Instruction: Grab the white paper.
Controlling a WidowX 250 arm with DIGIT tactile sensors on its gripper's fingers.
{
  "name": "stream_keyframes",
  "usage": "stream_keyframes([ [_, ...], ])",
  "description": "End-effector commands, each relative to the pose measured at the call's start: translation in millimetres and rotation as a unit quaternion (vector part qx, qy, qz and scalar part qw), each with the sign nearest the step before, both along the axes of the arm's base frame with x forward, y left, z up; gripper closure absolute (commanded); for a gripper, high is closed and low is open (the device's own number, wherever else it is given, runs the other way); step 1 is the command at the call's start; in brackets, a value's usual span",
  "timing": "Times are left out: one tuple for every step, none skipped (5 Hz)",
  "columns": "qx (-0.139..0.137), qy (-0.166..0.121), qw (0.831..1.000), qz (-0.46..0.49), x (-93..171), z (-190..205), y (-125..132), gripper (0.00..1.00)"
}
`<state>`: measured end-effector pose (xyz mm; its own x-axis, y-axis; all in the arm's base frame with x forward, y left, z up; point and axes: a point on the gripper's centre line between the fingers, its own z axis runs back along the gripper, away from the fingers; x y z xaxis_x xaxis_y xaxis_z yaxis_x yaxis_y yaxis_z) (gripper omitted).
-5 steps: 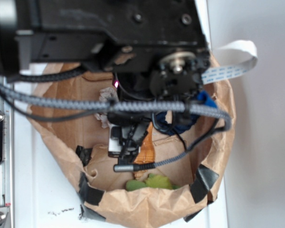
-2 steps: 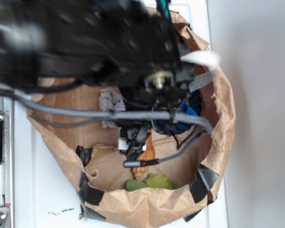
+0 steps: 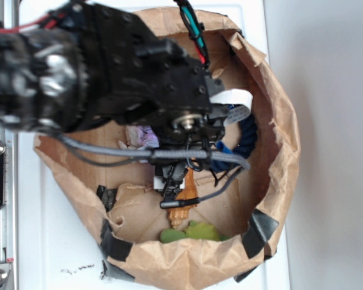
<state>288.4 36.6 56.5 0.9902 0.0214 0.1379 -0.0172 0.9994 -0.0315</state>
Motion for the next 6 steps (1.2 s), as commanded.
stream_keyframes([
  [0.038, -0.04, 0.998, 0.037, -5, 10, 7, 0.0],
  [0.035, -0.04, 0.998, 0.039, -7, 10, 12, 0.0],
  [0.038, -0.039, 0.997, 0.045, 0, 8, 17, 0.0],
  [0.042, -0.036, 0.997, 0.046, 2, 9, 19, 0.0],
  [0.04, -0.037, 0.998, 0.024, -8, 8, 22, 0.0],
  [0.034, -0.034, 0.999, 0.003, -17, 10, 24, 0.0],
])
